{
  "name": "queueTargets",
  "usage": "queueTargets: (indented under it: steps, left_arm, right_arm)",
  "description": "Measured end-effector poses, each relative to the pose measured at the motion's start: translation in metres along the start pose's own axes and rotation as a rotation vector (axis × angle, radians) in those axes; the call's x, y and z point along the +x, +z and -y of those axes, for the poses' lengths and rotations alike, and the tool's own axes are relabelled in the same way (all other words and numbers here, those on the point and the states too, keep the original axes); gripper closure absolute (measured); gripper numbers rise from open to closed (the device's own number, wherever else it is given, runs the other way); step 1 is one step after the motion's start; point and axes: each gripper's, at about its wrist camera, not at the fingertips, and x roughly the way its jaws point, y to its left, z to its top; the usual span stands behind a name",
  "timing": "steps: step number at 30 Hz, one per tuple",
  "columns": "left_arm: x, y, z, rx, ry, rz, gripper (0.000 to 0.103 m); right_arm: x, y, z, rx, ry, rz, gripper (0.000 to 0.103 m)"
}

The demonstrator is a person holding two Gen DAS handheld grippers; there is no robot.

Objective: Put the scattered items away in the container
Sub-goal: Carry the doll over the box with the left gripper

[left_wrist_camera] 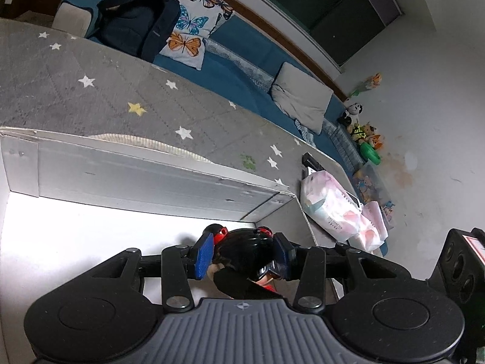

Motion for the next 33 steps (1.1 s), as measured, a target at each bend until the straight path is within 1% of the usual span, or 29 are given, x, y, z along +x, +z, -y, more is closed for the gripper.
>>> queueTargets:
  steps: [4,8,14,30,32,33]
  left_arm:
    - [0.002,0.002,0.001,0.006,0.016,-0.009,0.058]
    - [0.004,0.003,-0.001,-0.007,0.02,-0.019,0.058]
    - [0.005,0.003,-0.003,-0.015,0.03,-0.026,0.058]
    - [0.01,0.003,-0.001,-0.008,0.071,-0.061,0.058]
    - [0.01,0.003,-0.001,-0.011,0.072,-0.062,0.058]
    - [0.01,0.003,-0.001,-0.014,0.072,-0.062,0.058]
  right_arm:
    - [0.008,0.007,-0.003,-0.018,-0.019,-0.036,0.034]
    - [0.02,0.016,-0.001,-0.009,-0.039,-0.082,0.034]
    - [0.029,0.024,-0.002,-0.021,-0.047,-0.108,0.034]
    - [0.03,0.026,0.001,-0.048,-0.041,-0.111,0.032]
    - [0.03,0.026,0.001,-0.051,-0.045,-0.11,0.031]
    - [0.03,0.025,0.002,-0.052,-0.049,-0.109,0.028]
